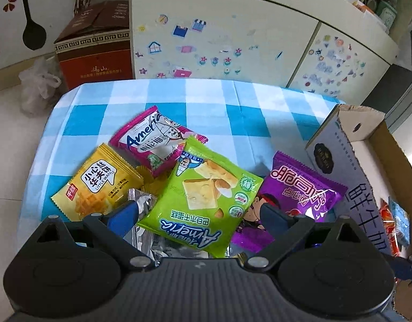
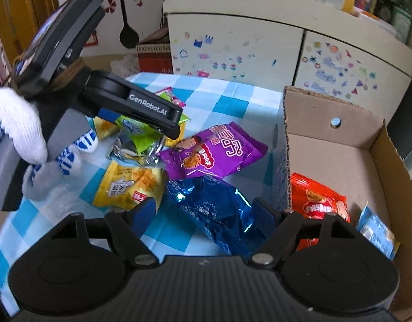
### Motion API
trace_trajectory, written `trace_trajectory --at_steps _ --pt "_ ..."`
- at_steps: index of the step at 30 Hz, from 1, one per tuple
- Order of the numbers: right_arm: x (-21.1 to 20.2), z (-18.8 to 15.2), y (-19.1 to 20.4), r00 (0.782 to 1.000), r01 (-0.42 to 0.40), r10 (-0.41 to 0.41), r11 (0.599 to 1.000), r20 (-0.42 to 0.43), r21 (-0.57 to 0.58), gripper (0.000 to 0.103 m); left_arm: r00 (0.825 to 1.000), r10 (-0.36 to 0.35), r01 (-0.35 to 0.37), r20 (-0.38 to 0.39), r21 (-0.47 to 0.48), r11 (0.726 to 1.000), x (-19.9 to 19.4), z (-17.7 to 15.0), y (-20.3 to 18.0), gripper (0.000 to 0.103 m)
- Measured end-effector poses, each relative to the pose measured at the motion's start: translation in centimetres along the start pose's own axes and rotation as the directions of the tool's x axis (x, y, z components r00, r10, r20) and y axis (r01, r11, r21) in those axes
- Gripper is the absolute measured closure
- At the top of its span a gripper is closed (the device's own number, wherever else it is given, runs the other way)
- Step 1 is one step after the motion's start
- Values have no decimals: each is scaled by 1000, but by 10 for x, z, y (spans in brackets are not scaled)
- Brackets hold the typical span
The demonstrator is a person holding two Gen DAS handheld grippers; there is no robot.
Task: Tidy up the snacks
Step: 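Grasp the green Ameria bag with the left gripper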
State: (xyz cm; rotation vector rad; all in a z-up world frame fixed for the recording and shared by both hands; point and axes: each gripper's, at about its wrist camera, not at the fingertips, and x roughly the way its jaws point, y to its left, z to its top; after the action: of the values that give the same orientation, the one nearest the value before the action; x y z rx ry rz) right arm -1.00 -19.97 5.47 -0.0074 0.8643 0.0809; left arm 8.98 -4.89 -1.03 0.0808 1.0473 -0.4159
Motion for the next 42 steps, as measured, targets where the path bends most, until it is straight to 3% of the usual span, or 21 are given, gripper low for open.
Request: trace_trajectory --at_steps 12,15,18,26,29,34,37,39,42 --pt "33 -3 9 991 122 -125 990 -40 -74 28 1000 6 -6 1 4 1000 15 -4 5 4" --pt "36 -4 12 987 151 -155 984 -40 -91 32 1000 9 -9 1 -7 1000 17 -5 9 5" --pt "38 -3 13 984 170 -174 981 -35 -91 41 1000 12 -12 -6 -18 1000 18 -4 12 14" --pt "33 1 5 994 104 -103 995 -48 9 43 1000 26 -26 -8 -48 998 6 -1 18 31" --pt "32 2 4 995 83 -81 996 -52 34 43 1000 24 -24 -8 -54 998 1 -2 19 33" --pt "28 3 5 998 42 -39 997 -50 66 44 1000 4 -6 -20 -96 995 -3 -4 25 34" --pt "25 4 6 999 31 -28 997 -46 66 44 998 -50 44 -46 -118 992 -4 -4 30 33" --pt "25 4 5 999 24 -21 997 -45 72 44 996 -80 74 -46 -133 988 -6 -5 33 30" --pt "27 3 1 998 22 -17 995 -54 95 44 998 -62 63 10 -172 983 -11 -1 39 20"
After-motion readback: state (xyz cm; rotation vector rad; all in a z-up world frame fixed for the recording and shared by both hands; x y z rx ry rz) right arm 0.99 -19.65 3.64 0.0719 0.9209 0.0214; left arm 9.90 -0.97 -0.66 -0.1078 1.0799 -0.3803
